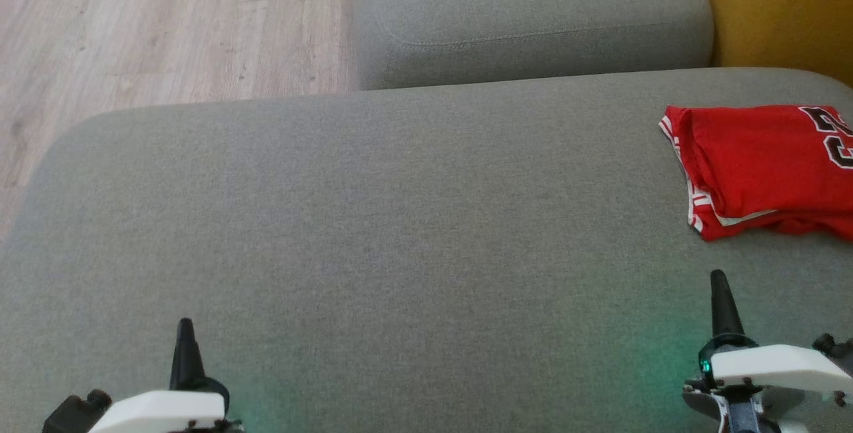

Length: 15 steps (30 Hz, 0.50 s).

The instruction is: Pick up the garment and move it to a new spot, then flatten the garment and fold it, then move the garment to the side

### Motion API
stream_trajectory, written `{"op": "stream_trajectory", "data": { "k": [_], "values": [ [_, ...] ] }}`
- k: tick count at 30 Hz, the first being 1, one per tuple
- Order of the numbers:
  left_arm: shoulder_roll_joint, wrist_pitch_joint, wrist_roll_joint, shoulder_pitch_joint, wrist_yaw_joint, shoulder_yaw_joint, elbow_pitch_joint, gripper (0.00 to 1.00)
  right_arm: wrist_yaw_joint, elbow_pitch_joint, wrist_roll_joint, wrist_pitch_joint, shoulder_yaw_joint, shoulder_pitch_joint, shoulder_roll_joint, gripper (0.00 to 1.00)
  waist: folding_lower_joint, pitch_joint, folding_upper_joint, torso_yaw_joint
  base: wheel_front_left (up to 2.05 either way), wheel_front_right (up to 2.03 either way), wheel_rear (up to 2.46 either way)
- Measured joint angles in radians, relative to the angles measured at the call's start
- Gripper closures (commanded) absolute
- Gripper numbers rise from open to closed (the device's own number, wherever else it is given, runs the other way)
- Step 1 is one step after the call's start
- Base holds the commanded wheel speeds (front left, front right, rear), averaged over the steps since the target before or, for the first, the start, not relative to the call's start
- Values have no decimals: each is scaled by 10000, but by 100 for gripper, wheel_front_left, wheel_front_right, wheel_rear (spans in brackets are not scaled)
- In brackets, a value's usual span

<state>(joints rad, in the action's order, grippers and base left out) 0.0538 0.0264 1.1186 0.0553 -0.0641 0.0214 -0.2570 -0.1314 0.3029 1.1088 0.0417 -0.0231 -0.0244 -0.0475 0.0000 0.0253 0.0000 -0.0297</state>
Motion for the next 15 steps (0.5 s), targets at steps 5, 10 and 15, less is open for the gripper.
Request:
{"op": "stream_trajectory", "data": {
  "k": [5, 10, 15],
  "values": [
    [0, -94, 548, -120, -77, -128, -13, 100, 0, -17, 560, -194, -128, 6, 0, 100, 0, -31, 0, 33, 0, 0, 0],
    [-2, -265, 1095, -150, -165, -224, -42, 100, 0, -31, 1135, -326, -209, 148, -2, 100, 0, -63, 0, 66, 0, 0, 0],
    [-2, -420, 1651, -332, -221, -286, -59, 100, 0, -44, 1693, -439, -290, 240, -2, 100, 0, -95, 0, 100, 0, 0, 0]
  ]
}}
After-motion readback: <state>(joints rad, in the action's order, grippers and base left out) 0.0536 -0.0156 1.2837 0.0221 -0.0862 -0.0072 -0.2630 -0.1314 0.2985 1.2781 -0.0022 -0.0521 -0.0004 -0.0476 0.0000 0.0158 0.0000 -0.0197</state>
